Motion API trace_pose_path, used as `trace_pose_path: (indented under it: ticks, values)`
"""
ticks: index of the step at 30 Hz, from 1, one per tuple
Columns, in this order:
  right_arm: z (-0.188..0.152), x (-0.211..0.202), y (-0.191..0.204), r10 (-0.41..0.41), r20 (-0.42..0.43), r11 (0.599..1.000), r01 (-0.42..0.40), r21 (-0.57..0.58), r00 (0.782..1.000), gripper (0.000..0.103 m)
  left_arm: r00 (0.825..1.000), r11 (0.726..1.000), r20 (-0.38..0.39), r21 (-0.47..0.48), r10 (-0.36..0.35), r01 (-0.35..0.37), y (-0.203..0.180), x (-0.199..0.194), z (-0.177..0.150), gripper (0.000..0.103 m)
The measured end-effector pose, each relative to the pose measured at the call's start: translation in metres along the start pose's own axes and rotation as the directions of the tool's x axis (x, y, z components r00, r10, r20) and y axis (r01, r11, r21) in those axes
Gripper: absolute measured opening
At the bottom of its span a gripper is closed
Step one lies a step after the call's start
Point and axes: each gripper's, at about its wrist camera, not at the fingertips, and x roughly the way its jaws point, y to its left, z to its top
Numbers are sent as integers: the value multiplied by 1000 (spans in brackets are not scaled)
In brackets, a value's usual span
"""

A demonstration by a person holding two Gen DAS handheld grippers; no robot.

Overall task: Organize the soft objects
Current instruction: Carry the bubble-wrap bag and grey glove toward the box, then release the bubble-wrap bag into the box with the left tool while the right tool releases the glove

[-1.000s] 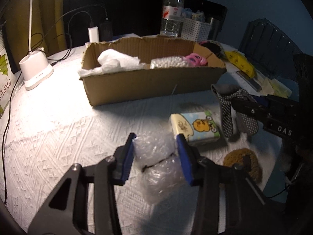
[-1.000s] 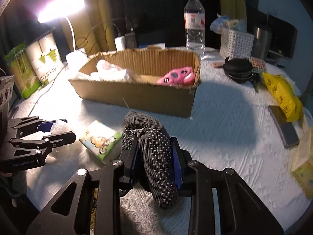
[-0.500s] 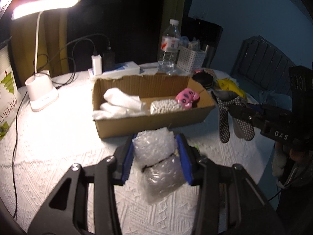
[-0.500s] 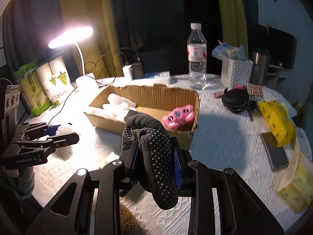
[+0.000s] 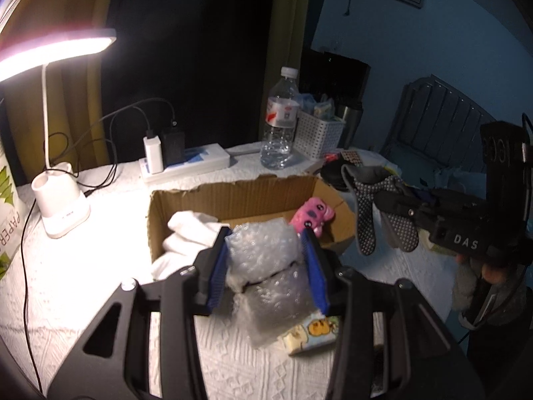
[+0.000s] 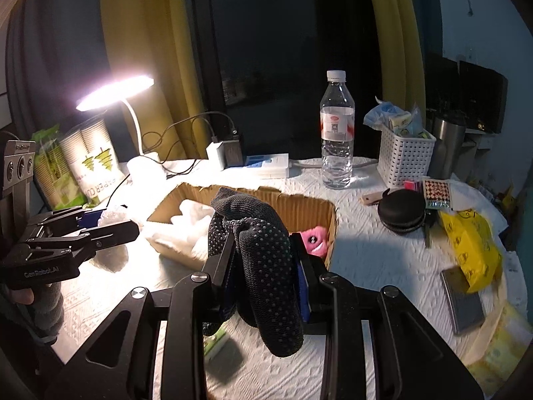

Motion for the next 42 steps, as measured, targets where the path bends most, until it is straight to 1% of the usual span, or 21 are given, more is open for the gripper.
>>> trace_pose_path:
  ticks: [7,11,18,22,24,27,28,29,30,31,33,37,42]
  values:
    - [14,18,-9,18,18,1000,-18,16,1000,32,1000,1000,8,23,-2,2,0,23,18,44]
    - [22,32,-11,28,11,1000,-29,9,1000,32,1000,1000,23,9,-5,5,1,37,27,44]
    - [34,50,-17,52,19,999,-52,1,998,32,1000,1000,-7,-11,5,-5,6,64,35,44]
    - [40,63,-21,65,21,998,-65,6,998,32,1000,999,-5,-42,9,-10,13,76,37,45]
    - [42,69,-22,73,20,997,-73,8,997,32,1000,998,-7,-59,17,-18,16,81,37,48]
    - [42,80,-22,83,12,996,-83,11,996,33,999,997,-26,-78,28,-30,21,88,36,59]
    - [42,83,-22,84,7,996,-84,9,996,34,999,996,-31,-81,29,-32,22,90,36,62]
    - [42,88,-22,81,-2,997,-81,9,997,37,999,996,-33,-84,28,-30,23,90,35,70]
    - [42,91,-21,81,-8,997,-81,10,997,47,999,996,-34,-89,25,-28,24,91,35,74]
    - [41,94,-22,85,-12,996,-85,12,996,59,999,995,-34,-93,24,-27,26,90,35,74]
    - [40,97,-22,86,-18,996,-86,15,996,65,999,995,-33,-94,29,-31,27,87,34,74]
    - [39,94,-20,65,-19,998,-65,5,998,65,999,995,-25,-89,40,-42,29,78,31,74]
    - [36,77,-13,48,-14,999,-48,-6,999,65,999,995,-4,-92,40,-40,29,58,26,75]
